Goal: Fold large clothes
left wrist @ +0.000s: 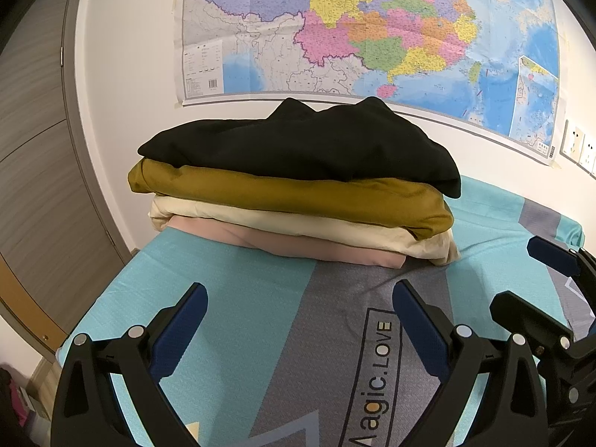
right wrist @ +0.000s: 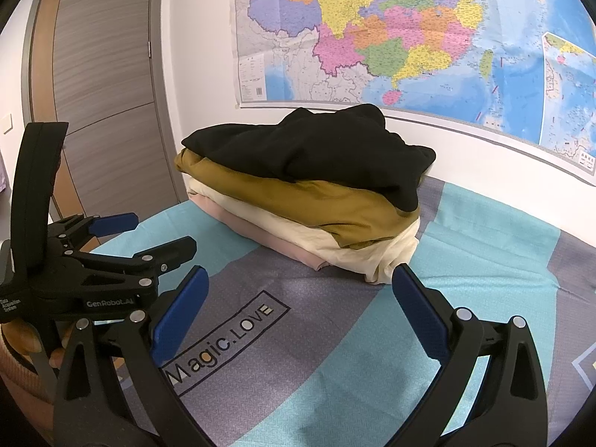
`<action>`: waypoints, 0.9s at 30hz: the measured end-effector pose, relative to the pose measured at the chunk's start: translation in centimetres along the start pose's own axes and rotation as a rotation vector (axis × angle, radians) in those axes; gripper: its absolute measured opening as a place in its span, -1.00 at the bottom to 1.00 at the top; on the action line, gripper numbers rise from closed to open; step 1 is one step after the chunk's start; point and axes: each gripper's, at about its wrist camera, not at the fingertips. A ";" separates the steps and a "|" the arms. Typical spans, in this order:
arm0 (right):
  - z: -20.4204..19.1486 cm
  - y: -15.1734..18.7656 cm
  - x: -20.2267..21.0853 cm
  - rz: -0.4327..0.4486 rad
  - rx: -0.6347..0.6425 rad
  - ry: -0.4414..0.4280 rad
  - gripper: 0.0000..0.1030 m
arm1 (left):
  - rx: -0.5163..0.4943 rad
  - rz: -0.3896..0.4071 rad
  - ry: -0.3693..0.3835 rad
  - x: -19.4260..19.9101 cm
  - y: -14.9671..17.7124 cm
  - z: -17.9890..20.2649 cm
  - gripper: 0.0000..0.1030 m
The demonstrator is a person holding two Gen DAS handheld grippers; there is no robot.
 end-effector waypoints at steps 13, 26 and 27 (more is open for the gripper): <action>-0.1 0.1 -0.1 -0.004 -0.003 -0.003 0.89 | -0.009 -0.002 -0.008 -0.1 0.1 0.2 0.87; 0.6 0.3 0.5 0.000 -0.033 -0.007 0.89 | -0.037 0.024 0.009 -0.1 0.5 1.4 0.86; 0.9 0.5 0.8 -0.003 -0.039 0.004 0.89 | -0.039 0.022 0.016 -0.1 0.6 1.7 0.86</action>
Point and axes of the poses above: each gripper's, at about its wrist camera, not at the fingertips, and x roughly against the way its jaws point, z to its right, y to its underside, and after that the axes turned 15 degrees about -y, right-handed
